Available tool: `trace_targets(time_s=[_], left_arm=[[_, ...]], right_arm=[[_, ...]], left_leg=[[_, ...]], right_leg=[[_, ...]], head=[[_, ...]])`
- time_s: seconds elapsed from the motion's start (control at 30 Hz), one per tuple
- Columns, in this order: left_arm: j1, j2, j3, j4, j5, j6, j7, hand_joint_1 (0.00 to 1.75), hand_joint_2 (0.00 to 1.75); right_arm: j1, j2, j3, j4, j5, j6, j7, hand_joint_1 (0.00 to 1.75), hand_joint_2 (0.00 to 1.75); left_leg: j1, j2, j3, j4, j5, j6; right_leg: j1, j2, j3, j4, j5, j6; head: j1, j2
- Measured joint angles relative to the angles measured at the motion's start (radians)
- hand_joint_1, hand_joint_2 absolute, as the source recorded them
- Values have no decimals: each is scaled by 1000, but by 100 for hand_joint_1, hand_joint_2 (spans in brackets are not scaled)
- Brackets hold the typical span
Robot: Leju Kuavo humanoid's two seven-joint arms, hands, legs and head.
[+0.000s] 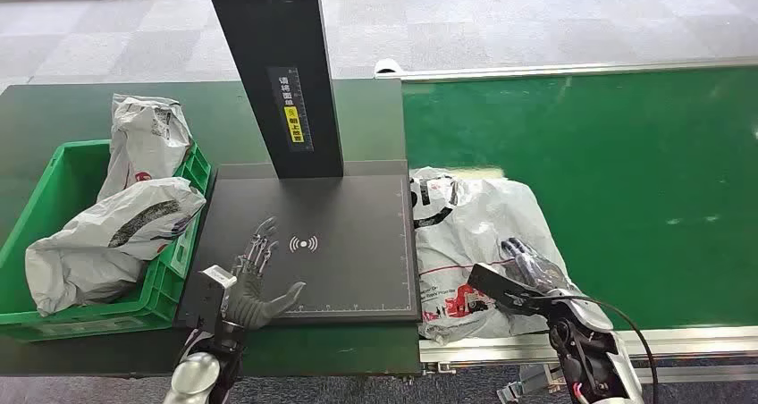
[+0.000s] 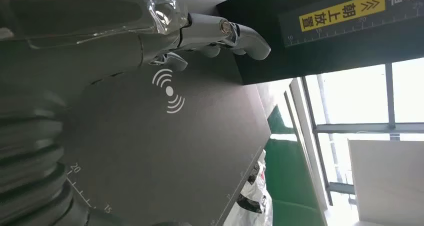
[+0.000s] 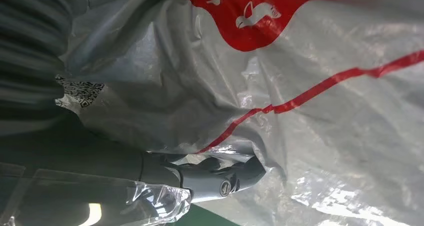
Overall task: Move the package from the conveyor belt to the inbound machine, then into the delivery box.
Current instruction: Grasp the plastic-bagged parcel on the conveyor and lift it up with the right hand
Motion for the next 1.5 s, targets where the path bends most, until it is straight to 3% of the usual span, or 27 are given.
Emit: trace_targets(time_s=[0.33,0.53,0.77,1.0,1.5], left_arm=[[32,12,0,-16,15,14,-4,0,175],[59,11,4,-41,52,17,-30,0,175],[78,-6,43,-101,147,66,-85,0,175],[88,-15,56,-133,152,72,-90,0,175],[91,-17,60,-143,152,72,-90,0,175]], right_arm=[[-30,-29,104,24,-109,-44,-127,175,175],[-14,-23,134,-31,-186,-173,-191,175,175],[57,3,120,-245,-306,-334,-265,175,175],[95,14,103,-384,-321,-339,-265,175,175],[111,18,88,-433,-321,-339,-265,175,175]], left_leg=[[0,0,0,0,0,0],[0,0,-1,0,0,0],[0,0,-1,0,0,0],[0,0,-1,0,0,0],[0,0,-1,0,0,0]], right_leg=[[0,0,0,0,0,0],[0,0,0,0,0,0],[0,0,-1,0,0,0],[0,0,-1,0,0,0],[0,0,-1,0,0,0]], head=[[0,0],[0,0],[0,0],[0,0],[0,0]])
